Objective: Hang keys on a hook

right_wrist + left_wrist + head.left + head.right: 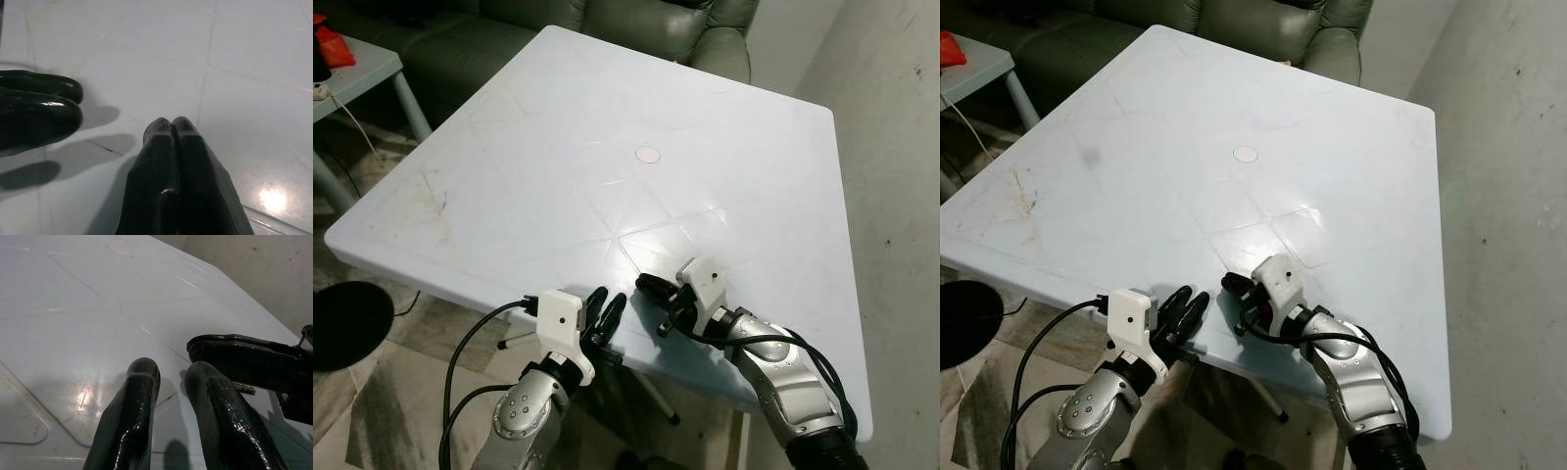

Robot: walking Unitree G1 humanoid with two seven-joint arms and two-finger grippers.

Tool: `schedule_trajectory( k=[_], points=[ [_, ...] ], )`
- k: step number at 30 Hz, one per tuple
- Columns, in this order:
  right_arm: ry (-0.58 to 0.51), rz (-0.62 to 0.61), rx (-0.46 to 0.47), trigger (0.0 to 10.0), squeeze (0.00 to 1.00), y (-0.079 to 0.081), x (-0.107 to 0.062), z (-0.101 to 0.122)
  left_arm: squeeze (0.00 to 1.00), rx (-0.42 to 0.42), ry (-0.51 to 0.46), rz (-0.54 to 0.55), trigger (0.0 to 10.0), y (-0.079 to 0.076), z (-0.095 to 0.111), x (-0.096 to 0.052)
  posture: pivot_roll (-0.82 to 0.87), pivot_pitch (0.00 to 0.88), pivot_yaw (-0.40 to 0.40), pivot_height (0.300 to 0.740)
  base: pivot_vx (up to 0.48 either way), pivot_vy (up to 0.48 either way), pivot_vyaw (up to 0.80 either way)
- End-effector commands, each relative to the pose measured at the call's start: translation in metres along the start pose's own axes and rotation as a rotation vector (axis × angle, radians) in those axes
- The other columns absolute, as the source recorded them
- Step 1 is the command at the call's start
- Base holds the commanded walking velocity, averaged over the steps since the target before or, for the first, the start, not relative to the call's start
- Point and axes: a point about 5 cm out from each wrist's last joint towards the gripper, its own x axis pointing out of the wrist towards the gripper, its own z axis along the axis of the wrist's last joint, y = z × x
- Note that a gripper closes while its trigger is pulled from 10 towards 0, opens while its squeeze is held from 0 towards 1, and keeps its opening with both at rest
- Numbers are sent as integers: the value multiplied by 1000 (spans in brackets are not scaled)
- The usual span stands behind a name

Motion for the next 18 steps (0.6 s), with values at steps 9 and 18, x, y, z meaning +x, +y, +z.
schedule_trajectory(
  k=[9,18],
  points=[
    [-234,-153,300,0,0,-26,1,36,0,-5,-21,3,10000,-2,6,4,23,166,-145,740,0,0,0],
    [-446,-230,441,0,0,-47,-4,75,0,31,-74,48,10000,17,22,17,18,136,-138,740,0,0,0]
  ],
)
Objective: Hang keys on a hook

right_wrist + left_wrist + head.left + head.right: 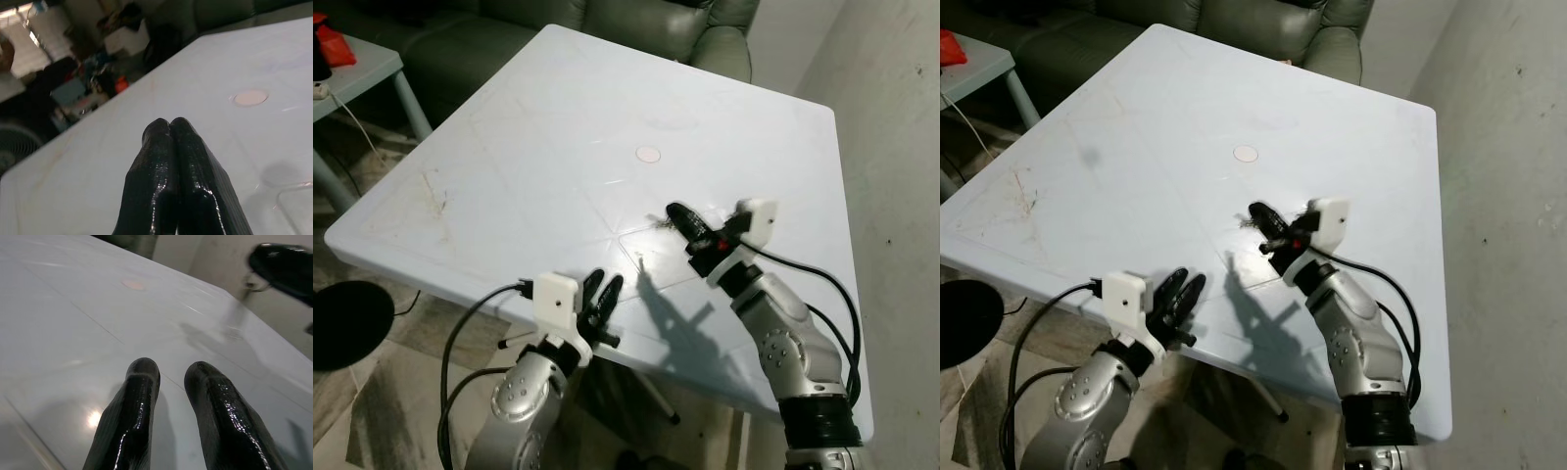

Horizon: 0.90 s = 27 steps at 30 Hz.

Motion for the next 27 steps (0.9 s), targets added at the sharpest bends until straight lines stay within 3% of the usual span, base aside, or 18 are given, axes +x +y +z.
schedule_trajectory(
  k=[1,12,16,17,23,27],
  points=[
    [-60,-14,10,0,0,0,1,17,0,4,-4,21,10000,8,1,3,18,136,-138,740,0,0,0],
    [-115,-61,-36,0,0,0,2,34,0,50,-108,77,10000,32,32,21,14,73,-131,740,0,0,0],
    [-164,-118,-110,157,0,-3,1,44,0,69,-152,93,10000,41,49,26,12,59,-130,740,0,0,0],
    [-188,-120,-174,9882,0,-3,1,49,0,79,-169,110,10000,46,56,27,11,49,-129,740,0,0,0],
    [-201,-191,-365,10000,0,-8,-6,55,0,98,-225,170,10000,63,78,26,9,22,-124,740,0,0,0],
    [-170,-233,-418,10000,0,-11,-11,48,0,102,-227,199,10000,73,80,23,6,14,-117,740,0,0,0]
  ],
)
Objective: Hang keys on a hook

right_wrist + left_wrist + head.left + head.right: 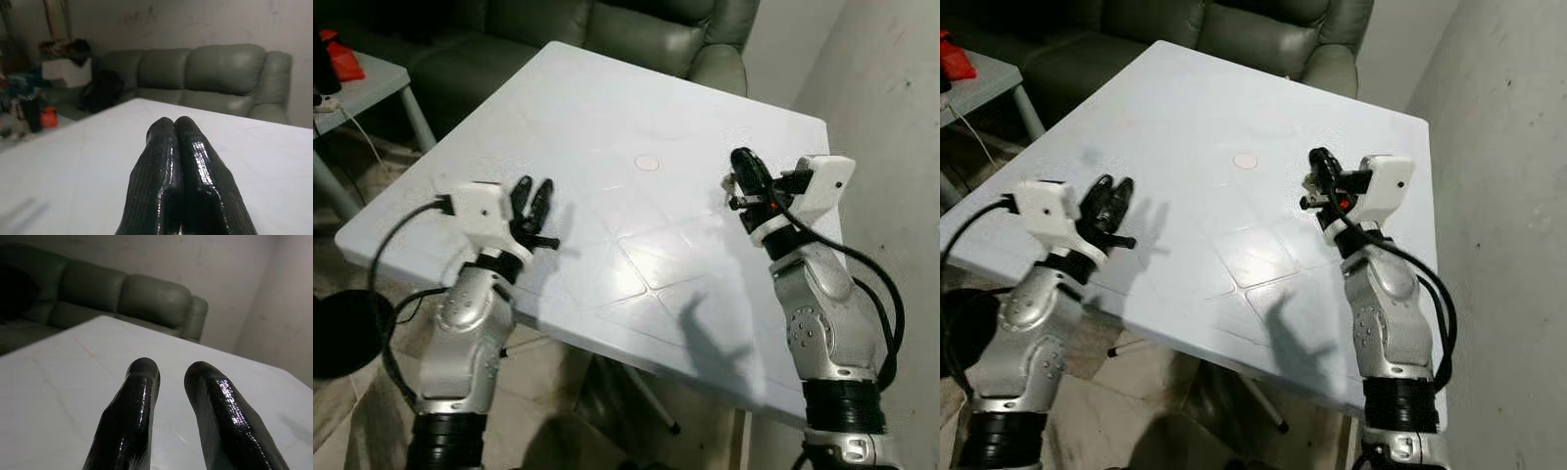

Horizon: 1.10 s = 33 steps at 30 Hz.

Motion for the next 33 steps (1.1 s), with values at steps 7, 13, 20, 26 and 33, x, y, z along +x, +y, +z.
schedule_trajectory(
  k=[7,13,20,26,33],
  points=[
    [9,-9,-114,10000,0,0,0,-6,0,9,20,46,10000,11,2,7,3,14,-110,740,0,0,0],
    [20,-23,-142,10000,0,2,3,-9,0,-18,34,89,10000,17,-1,10,1,13,-109,740,0,0,0],
    [48,-19,-145,10000,0,4,2,-15,0,-47,42,116,10000,21,-4,11,-3,15,-107,740,0,263,0],
    [52,-22,-153,10000,0,4,1,-16,0,-51,45,132,10000,23,-5,13,-5,15,-106,740,0,439,0],
    [62,-34,-163,10000,0,3,1,-18,0,-53,44,129,10000,22,-5,15,-8,13,-104,740,0,462,-240]
  ],
)
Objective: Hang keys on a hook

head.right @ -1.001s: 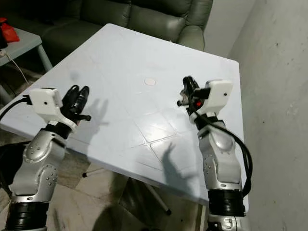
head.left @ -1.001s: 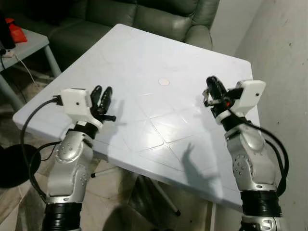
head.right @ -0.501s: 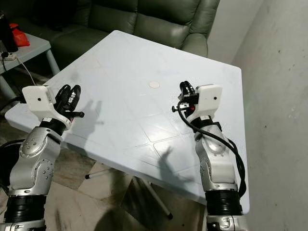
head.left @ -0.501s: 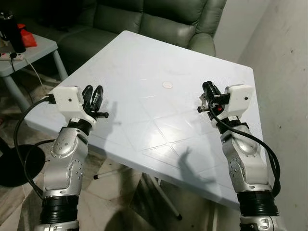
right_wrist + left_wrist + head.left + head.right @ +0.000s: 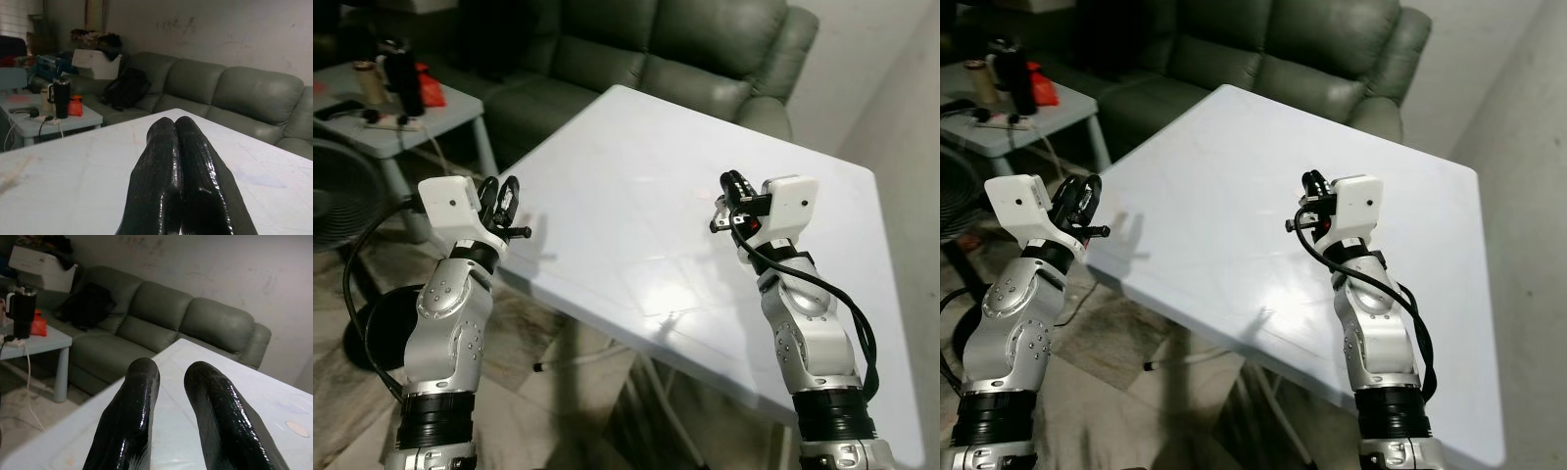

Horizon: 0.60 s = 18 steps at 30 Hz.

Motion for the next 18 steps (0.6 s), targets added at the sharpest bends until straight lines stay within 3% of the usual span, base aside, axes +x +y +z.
schedule_trajectory(
  k=[1,18],
  points=[
    [8,-41,-20,10000,0,-10,-2,0,0,-10,-9,-31,10000,-10,3,6,-8,13,-104,740,0,461,-769],
    [24,-35,-27,10000,0,-10,-1,-1,0,-9,-13,-33,10000,-12,2,7,-3,4,-113,740,0,452,-745]
  ],
)
